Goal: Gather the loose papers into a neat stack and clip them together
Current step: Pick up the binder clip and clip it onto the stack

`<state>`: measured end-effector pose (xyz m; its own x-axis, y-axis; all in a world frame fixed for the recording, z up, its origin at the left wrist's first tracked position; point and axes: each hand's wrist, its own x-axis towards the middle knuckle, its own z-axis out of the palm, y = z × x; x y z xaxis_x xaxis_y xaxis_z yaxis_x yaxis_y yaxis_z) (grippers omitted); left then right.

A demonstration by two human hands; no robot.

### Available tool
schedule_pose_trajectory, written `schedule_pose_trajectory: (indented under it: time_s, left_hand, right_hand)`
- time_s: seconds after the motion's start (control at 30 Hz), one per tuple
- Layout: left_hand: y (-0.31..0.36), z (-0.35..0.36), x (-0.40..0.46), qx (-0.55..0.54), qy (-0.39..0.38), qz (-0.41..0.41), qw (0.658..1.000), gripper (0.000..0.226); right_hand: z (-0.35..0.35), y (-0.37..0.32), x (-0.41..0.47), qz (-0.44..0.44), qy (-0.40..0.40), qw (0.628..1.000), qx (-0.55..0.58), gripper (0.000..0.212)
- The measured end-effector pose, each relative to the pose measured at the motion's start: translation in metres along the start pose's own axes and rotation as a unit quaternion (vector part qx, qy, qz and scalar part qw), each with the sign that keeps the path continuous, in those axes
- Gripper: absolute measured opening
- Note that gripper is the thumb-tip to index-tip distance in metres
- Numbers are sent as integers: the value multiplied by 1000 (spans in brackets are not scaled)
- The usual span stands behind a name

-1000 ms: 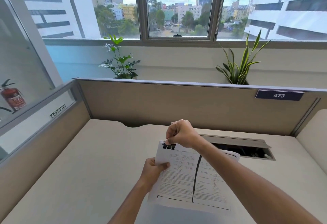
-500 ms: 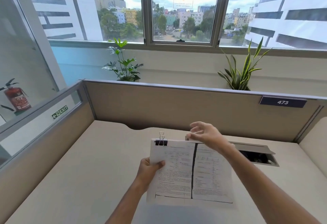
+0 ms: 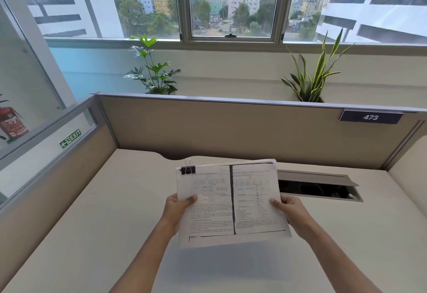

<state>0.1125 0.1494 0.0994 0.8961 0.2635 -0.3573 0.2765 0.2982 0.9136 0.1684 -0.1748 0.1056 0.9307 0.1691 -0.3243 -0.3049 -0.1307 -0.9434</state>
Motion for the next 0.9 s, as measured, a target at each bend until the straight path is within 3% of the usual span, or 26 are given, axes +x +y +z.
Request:
schedule_pose_trajectory:
  time_s: [0.47,0.9]
  left_hand:
    - [-8,-60,123,79,76,-57,992,23]
    - [-23,-64,210,130,80,-69,986,25]
  right_hand:
    - [88,58,110,76,58,994,-42,13]
    - [111,75,184,120,130,973,-148,11]
